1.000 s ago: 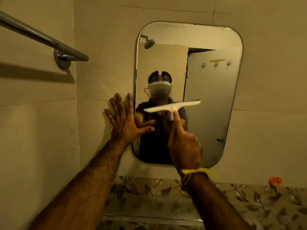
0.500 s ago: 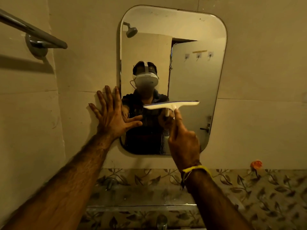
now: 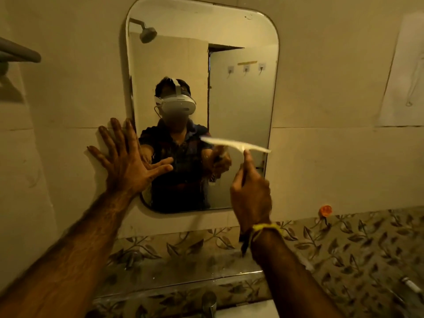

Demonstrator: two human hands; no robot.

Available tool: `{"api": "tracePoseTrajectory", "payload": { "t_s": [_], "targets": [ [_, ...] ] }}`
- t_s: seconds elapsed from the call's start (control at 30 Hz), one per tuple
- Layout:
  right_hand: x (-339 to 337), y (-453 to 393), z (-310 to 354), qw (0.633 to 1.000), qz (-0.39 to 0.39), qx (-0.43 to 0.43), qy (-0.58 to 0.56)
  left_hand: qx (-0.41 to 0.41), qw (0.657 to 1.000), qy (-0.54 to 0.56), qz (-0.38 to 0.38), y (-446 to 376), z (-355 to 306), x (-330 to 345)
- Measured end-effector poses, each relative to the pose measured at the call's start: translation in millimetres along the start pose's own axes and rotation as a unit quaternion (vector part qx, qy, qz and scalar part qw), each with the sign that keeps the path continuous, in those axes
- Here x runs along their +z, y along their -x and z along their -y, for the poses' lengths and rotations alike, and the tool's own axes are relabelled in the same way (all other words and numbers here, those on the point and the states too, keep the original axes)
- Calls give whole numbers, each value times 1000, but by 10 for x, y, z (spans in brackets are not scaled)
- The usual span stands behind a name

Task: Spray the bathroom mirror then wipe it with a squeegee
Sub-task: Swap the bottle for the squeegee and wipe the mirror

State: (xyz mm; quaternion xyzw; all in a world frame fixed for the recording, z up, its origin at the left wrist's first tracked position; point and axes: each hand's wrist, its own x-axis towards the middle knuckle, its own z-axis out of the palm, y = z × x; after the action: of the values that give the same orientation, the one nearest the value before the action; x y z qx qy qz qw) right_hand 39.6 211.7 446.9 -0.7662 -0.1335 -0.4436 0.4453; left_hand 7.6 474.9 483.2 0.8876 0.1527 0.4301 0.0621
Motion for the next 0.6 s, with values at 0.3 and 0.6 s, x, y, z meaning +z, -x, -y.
{"api": "tracePoseTrajectory", "payload": {
  "t_s": [0.3, 0.6],
  "targets": [
    [30, -5, 28, 998, -13, 51, -34, 9, 1000, 1, -2, 14, 14, -9],
    [21, -404, 272, 997, -34, 59, -45, 39, 999, -20, 13, 228, 112, 130]
  ]
}}
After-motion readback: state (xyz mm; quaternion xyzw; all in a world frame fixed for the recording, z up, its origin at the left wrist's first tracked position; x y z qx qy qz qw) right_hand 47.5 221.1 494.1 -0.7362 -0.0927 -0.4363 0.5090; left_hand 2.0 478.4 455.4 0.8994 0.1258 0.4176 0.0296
